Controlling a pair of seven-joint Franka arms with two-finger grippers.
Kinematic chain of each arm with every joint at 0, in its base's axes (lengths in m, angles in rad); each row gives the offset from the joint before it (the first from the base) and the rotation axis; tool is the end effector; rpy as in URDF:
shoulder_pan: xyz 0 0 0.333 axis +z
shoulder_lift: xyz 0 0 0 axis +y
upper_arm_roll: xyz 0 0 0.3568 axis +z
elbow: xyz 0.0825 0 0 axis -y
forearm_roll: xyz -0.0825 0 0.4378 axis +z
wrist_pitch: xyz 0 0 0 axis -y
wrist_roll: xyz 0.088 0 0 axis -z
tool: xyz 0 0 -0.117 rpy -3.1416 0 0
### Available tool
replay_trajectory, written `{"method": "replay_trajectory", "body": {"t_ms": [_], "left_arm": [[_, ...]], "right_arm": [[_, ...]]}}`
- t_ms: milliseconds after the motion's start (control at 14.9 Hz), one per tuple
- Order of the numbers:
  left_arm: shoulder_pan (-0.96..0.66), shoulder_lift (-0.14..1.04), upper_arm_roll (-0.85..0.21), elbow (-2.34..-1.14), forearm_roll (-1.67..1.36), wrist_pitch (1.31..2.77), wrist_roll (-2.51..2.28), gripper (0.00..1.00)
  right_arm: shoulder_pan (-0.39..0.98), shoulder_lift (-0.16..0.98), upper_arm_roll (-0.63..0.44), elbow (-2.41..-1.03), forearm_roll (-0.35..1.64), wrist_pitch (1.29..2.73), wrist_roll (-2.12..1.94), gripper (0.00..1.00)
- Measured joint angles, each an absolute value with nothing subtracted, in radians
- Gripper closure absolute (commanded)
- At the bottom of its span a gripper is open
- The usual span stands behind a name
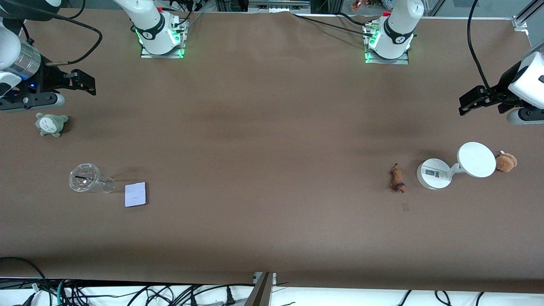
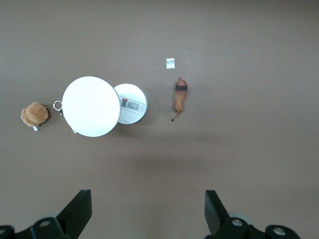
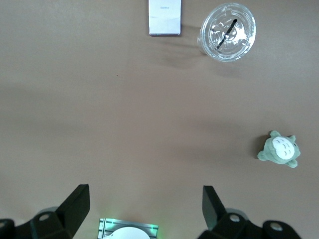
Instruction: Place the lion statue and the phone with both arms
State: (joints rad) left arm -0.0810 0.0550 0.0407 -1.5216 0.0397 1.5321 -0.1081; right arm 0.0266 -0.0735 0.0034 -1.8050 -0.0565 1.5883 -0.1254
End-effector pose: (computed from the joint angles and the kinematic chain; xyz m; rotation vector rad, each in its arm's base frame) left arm 0.6226 -0.0211 0.6440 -3.0940 -0.1059 0.0638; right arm 0.5718 0.0107 0.5781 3.0738 0.2471 -0.2251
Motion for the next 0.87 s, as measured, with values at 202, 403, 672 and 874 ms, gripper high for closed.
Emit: {"method": "replay_trajectory", "body": {"t_ms": [202, 403, 672, 874], "left_arm": [[-0.081, 0.055, 0.041, -1.518, 0.039, 1.532, -0.109, 0.00], [-0.081, 0.055, 0.041, -1.517, 0.036, 1.532, -0.109, 0.00], [-0.081, 0.055, 0.041, -1.516, 0.035, 1.532, -0.110, 0.00], [-0.081, 0.054, 0.041, -1.516, 0.035, 1.531, -0.110, 0.00]], "right_arm": [[0.026, -0.073, -0.012, -1.804, -0.057, 1.592, -0.125, 0.00], [0.026, -0.073, -0.014, -1.804, -0.047, 1.603, -0.123, 0.00], [0.026, -0.073, -0.014, -1.799, -0.042, 1.604, -0.123, 0.00], [0.026, -0.072, -0.014, -1.800, -0.042, 1.604, -0.123, 0.00]]}}
